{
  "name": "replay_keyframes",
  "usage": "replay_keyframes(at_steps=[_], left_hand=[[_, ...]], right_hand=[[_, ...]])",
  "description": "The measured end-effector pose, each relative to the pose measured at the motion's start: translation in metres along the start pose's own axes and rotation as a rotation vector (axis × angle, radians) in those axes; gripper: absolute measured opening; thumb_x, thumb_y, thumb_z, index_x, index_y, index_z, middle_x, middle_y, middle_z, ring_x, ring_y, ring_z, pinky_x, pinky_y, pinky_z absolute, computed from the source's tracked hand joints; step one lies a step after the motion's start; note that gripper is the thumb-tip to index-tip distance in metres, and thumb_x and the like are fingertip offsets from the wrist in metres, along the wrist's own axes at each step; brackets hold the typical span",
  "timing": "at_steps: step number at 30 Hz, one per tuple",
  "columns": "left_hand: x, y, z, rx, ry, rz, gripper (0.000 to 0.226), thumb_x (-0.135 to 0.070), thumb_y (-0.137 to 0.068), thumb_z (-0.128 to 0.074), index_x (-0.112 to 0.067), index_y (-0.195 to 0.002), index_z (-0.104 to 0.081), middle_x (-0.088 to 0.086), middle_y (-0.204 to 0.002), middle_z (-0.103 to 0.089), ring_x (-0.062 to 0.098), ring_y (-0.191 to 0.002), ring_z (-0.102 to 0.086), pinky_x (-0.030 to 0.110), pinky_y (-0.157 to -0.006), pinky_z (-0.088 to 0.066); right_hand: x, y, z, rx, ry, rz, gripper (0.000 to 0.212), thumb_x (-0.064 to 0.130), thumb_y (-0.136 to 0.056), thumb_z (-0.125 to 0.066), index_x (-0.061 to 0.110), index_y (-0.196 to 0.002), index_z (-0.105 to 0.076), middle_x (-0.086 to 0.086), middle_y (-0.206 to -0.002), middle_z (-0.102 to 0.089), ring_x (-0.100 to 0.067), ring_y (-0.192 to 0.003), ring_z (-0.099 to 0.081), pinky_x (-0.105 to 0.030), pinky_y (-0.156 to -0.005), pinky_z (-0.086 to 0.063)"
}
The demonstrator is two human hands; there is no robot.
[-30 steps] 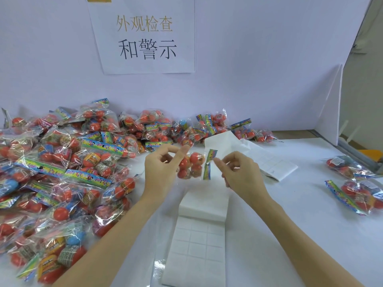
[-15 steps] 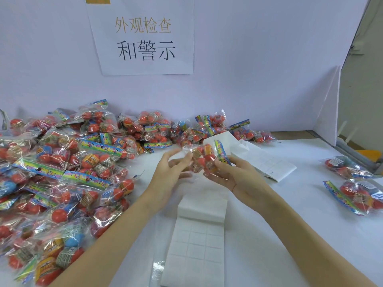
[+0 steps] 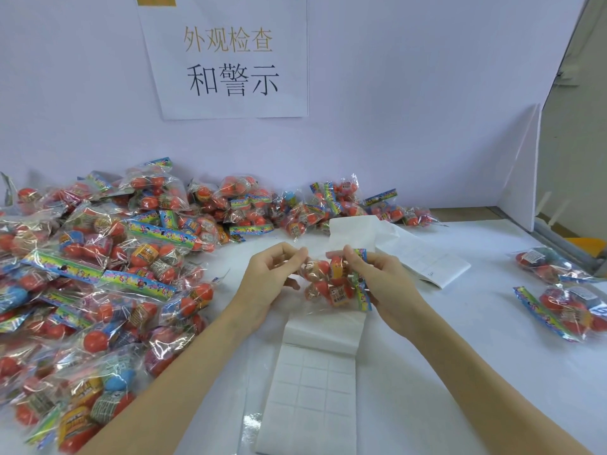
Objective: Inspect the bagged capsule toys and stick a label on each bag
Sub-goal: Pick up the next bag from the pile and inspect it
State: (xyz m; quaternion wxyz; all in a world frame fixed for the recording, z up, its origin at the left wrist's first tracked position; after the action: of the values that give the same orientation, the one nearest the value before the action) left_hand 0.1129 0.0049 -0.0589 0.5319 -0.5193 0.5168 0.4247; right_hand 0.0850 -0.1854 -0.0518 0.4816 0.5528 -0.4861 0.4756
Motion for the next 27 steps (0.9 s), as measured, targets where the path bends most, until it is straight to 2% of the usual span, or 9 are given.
replay_keyframes(at_steps=[2, 5, 8, 12, 16, 18, 20, 23, 27], left_hand=[[-0.005, -0.001, 0.003, -0.050, -0.025, -0.046, 0.021, -0.021, -0.095, -0.074, -0.002, -0.086, -0.075, 0.017, -0.087, -0.074, 0.018, -0.073, -0.064, 0.024, -0.059, -0.052], [-0.008, -0.003, 0.006, -0.134, 0.025, -0.069, 0.019, -0.015, -0.097, -0.071, -0.004, -0.083, -0.077, 0.008, -0.075, -0.073, 0.015, -0.065, -0.067, 0.025, -0.068, -0.058], [-0.006, -0.004, 0.012, -0.167, 0.063, -0.059, 0.020, -0.013, -0.099, -0.068, -0.004, -0.082, -0.075, 0.005, -0.074, -0.072, 0.015, -0.066, -0.069, 0.025, -0.072, -0.059], [-0.006, -0.003, 0.004, -0.005, 0.063, -0.016, 0.018, -0.010, -0.102, -0.060, 0.000, -0.091, -0.069, 0.010, -0.085, -0.071, 0.021, -0.072, -0.064, 0.027, -0.063, -0.054], [-0.002, 0.006, -0.019, 0.157, -0.074, 0.024, 0.032, -0.039, -0.091, -0.070, -0.011, -0.105, -0.075, 0.010, -0.090, -0.073, 0.021, -0.072, -0.065, 0.028, -0.052, -0.049], [-0.002, 0.007, -0.020, 0.118, -0.089, 0.001, 0.024, -0.037, -0.090, -0.073, -0.015, -0.099, -0.078, 0.006, -0.087, -0.076, 0.018, -0.069, -0.068, 0.024, -0.049, -0.047], [-0.006, 0.006, -0.014, 0.026, -0.075, -0.048, 0.015, -0.028, -0.095, -0.073, -0.015, -0.098, -0.080, 0.006, -0.089, -0.078, 0.018, -0.071, -0.069, 0.025, -0.051, -0.051], [-0.008, 0.003, -0.009, -0.040, -0.029, -0.061, 0.011, -0.024, -0.093, -0.075, -0.015, -0.097, -0.080, 0.009, -0.093, -0.078, 0.020, -0.076, -0.067, 0.028, -0.060, -0.058], [0.001, 0.005, -0.018, 0.012, 0.242, 0.124, 0.017, -0.026, -0.080, -0.078, -0.012, -0.090, -0.080, 0.011, -0.093, -0.074, 0.023, -0.079, -0.064, 0.032, -0.064, -0.057]], right_hand=[[0.002, -0.001, 0.001, -0.026, 0.002, 0.011, 0.034, 0.036, -0.107, -0.055, 0.013, -0.111, -0.080, -0.011, -0.106, -0.080, -0.030, -0.097, -0.077, -0.038, -0.075, -0.063], [0.001, -0.003, 0.000, -0.023, -0.063, -0.006, 0.033, 0.034, -0.107, -0.054, 0.010, -0.114, -0.076, -0.015, -0.108, -0.079, -0.032, -0.095, -0.077, -0.046, -0.085, -0.064], [0.000, -0.003, -0.001, 0.016, -0.084, -0.035, 0.028, 0.026, -0.102, -0.065, 0.005, -0.119, -0.070, -0.019, -0.105, -0.078, -0.032, -0.092, -0.076, -0.041, -0.082, -0.065], [0.004, -0.004, 0.007, -0.050, 0.051, 0.054, 0.013, 0.014, -0.103, -0.064, 0.007, -0.112, -0.070, -0.022, -0.102, -0.077, -0.025, -0.081, -0.074, -0.033, -0.073, -0.062], [0.007, -0.004, 0.004, -0.070, 0.201, 0.162, 0.010, 0.028, -0.101, -0.069, 0.023, -0.100, -0.077, -0.009, -0.086, -0.079, -0.016, -0.072, -0.073, -0.035, -0.075, -0.061], [0.007, -0.004, 0.002, -0.052, 0.127, 0.150, 0.023, 0.042, -0.092, -0.074, 0.023, -0.104, -0.079, -0.012, -0.087, -0.078, -0.020, -0.075, -0.074, -0.033, -0.075, -0.063], [0.004, -0.007, 0.003, -0.027, -0.015, 0.110, 0.042, 0.045, -0.083, -0.076, 0.011, -0.107, -0.079, -0.018, -0.096, -0.078, -0.029, -0.088, -0.077, -0.036, -0.083, -0.063], [0.004, -0.009, 0.010, -0.042, -0.073, 0.118, 0.029, 0.030, -0.091, -0.075, 0.004, -0.101, -0.081, -0.015, -0.100, -0.080, -0.030, -0.095, -0.078, -0.035, -0.087, -0.063], [0.005, -0.008, 0.009, -0.064, -0.090, 0.127, 0.024, 0.023, -0.100, -0.067, 0.003, -0.101, -0.081, -0.013, -0.099, -0.080, -0.026, -0.090, -0.078, -0.028, -0.079, -0.063]])
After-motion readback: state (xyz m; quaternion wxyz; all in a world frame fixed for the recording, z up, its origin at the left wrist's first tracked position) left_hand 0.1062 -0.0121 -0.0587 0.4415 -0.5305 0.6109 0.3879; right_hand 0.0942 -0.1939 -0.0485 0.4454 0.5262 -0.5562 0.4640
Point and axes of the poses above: each hand's wrist, its own y-axis away from the middle knuckle, its own z-axis out of the back of the hand, x = y × z, the point moved 7 cm from there along -y, towards the middle knuckle
